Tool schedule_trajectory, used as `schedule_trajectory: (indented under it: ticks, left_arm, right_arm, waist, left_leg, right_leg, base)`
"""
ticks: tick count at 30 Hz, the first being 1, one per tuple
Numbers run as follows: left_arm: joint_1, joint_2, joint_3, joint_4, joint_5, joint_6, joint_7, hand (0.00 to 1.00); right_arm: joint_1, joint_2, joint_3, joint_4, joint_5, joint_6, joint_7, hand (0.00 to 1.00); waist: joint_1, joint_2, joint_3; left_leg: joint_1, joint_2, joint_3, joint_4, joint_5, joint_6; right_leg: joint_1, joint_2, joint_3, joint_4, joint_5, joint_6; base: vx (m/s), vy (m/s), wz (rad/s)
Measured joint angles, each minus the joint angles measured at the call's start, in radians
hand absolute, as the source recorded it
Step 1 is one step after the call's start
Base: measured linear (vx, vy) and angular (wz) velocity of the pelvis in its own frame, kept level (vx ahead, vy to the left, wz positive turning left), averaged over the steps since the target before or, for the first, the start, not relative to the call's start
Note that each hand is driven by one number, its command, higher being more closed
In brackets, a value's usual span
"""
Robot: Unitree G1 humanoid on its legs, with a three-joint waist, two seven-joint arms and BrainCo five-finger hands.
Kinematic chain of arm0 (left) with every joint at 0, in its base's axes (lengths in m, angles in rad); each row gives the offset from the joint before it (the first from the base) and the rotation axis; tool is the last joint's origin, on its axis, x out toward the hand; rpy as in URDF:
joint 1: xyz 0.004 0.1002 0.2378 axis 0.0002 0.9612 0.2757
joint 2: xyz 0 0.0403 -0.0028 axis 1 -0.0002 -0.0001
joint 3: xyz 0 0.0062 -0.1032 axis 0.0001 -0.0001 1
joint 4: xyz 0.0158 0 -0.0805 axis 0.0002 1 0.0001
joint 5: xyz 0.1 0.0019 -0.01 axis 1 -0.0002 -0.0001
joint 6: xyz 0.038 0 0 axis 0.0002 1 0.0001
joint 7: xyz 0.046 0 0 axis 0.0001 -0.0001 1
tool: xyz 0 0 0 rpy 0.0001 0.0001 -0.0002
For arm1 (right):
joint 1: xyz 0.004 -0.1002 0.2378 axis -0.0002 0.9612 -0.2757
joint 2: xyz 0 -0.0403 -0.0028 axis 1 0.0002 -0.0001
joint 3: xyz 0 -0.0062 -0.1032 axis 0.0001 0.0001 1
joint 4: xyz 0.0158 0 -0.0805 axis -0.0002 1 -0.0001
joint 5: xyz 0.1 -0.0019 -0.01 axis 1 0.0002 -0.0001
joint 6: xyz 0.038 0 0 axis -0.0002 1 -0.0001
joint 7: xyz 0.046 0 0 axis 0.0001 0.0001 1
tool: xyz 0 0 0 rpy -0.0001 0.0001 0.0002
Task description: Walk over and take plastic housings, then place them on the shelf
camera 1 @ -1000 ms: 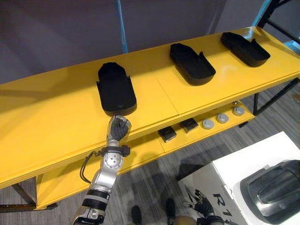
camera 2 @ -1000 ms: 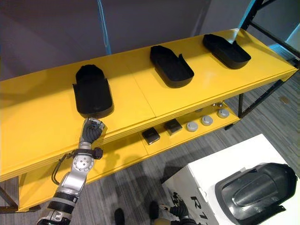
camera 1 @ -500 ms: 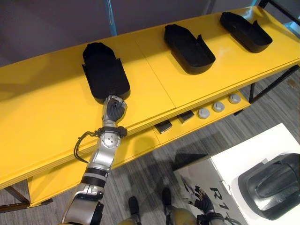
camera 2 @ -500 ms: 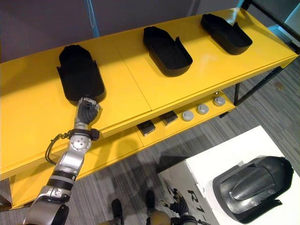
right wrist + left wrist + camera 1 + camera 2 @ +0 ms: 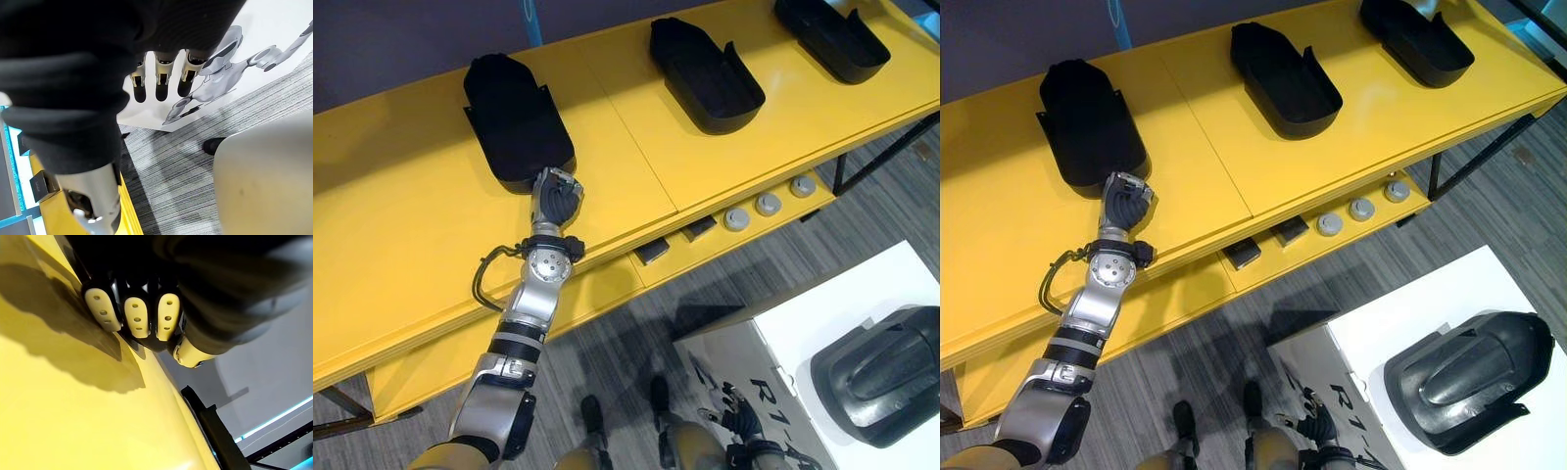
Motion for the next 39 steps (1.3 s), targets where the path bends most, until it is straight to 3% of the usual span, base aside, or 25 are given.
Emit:
schedule_trajectory:
  ticks: [4,10,15,17,20,26,31,32,39]
  left_arm:
    - [0.048,-0.038,-0.001,-0.132,-0.015,-0.004,0.009,1.00]
    - [0.250,-0.095,-0.036,-0.409,-0.040,-0.046,0.026,1.00]
    - [0.408,-0.101,-0.020,-0.594,-0.039,-0.093,0.026,1.00]
    - [0.507,-0.102,0.076,-0.679,-0.040,-0.132,0.027,1.00]
    - [0.613,-0.103,0.210,-0.707,-0.080,-0.154,0.050,1.00]
    - [0.864,-0.130,0.474,-0.665,-0.227,-0.156,0.075,1.00]
    - [1.045,-0.193,0.540,-0.539,-0.323,-0.132,0.004,1.00]
    - [1.066,-0.202,0.538,-0.453,-0.351,-0.111,-0.042,0.00]
    - [1.062,-0.221,0.483,-0.046,-0.372,-0.056,-0.207,0.00]
  right_arm:
    - [-0.001,0.000,-0.002,0.000,0.000,0.000,-0.003,0.00]
    - [-0.004,0.001,-0.022,0.017,0.000,0.000,-0.005,0.00]
    - [-0.004,-0.006,-0.031,0.047,-0.002,0.000,-0.004,0.00]
    - [-0.006,-0.012,-0.033,0.063,-0.003,0.000,-0.003,0.00]
    - [-0.006,-0.014,-0.042,0.093,-0.003,0.000,-0.002,0.00]
    - [0.017,-0.008,-0.059,0.102,-0.024,0.003,0.002,0.00]
    - [0.045,0.012,-0.066,0.070,-0.050,0.019,0.003,0.00]
    - [0.054,0.017,-0.065,0.047,-0.057,0.024,0.005,0.00]
    - [0.050,0.036,-0.049,0.043,-0.062,0.043,0.019,0.00]
  waist:
    - [0.001,0.001,0.005]
    - [0.007,0.004,0.005]
    - [0.036,0.017,-0.008]
    - [0.048,0.031,-0.021]
    - [0.065,0.039,-0.047]
    - [0.114,0.041,-0.118]
    - [0.133,0.040,-0.175]
    - [0.145,0.038,-0.189]
    - [0.144,0.019,-0.213]
  left_leg:
    - [0.013,-0.001,-0.006,0.000,0.001,0.001]
    - [0.043,-0.004,-0.033,-0.002,0.000,0.001]
    - [0.076,-0.006,-0.072,-0.004,-0.002,-0.003]
    - [0.090,-0.008,-0.101,-0.004,0.000,0.001]
    - [0.108,-0.010,-0.122,-0.001,0.001,0.000]
    - [0.140,-0.014,-0.148,-0.004,-0.015,-0.008]
    - [0.176,-0.014,-0.123,-0.004,-0.034,0.011]
    - [0.179,-0.012,-0.100,-0.004,-0.036,0.013]
    - [0.205,-0.014,-0.065,-0.002,-0.041,0.012]
  right_leg:
    - [0.016,-0.002,-0.004,-0.001,-0.002,0.001]
    - [0.057,-0.006,-0.029,-0.003,-0.011,0.004]
    - [0.108,-0.010,-0.067,-0.002,-0.028,0.005]
    - [0.136,-0.014,-0.098,-0.004,-0.037,0.007]
    - [0.166,-0.016,-0.118,-0.006,-0.046,0.009]
    - [0.217,-0.023,-0.156,-0.004,-0.066,0.011]
    - [0.243,-0.037,-0.170,0.028,-0.095,0.019]
    - [0.241,-0.040,-0.169,0.036,-0.099,0.021]
    - [0.260,-0.053,-0.169,0.057,-0.116,0.034]
  base:
    - [-0.02,0.034,0.04]
    - [-0.03,0.025,0.11]
    - [-0.02,0.011,0.26]
    - [0.02,0.007,0.32]
    - [0.03,0.000,0.26]
    - [0.00,0.003,0.17]
    - [0.00,0.008,0.07]
    - [0.00,0.000,0.00]
    - [0.00,0.016,0.00]
